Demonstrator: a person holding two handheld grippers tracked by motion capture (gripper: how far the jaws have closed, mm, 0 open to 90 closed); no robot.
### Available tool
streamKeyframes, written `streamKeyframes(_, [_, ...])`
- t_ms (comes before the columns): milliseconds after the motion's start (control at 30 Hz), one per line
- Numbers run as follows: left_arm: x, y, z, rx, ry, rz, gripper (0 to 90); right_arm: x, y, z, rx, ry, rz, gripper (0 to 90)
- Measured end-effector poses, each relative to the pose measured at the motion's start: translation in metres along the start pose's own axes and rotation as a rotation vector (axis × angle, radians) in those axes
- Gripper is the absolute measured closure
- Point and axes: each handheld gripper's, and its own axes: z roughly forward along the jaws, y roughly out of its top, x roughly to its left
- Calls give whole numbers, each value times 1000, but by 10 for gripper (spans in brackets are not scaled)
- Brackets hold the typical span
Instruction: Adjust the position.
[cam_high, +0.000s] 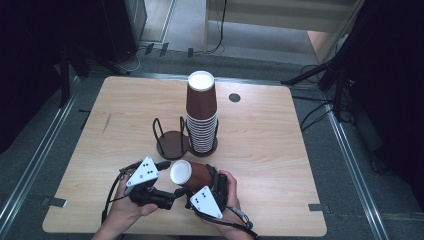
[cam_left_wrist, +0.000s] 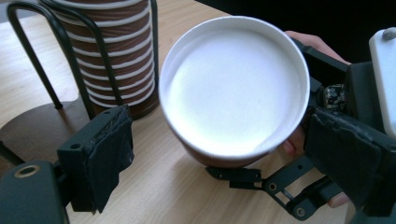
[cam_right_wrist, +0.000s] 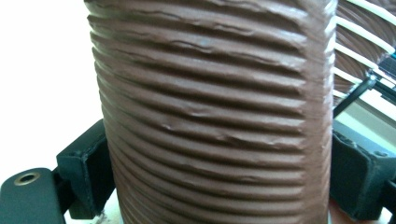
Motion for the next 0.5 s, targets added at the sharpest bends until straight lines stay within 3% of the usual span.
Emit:
streamKeyframes(200, [-2, 0, 2, 22, -18, 1, 88, 6, 1, -1, -22, 45, -34, 100])
streamKeyframes(500, [-3, 2, 4, 61, -18, -15, 89, 9, 0, -1, -23, 40, -81, 101])
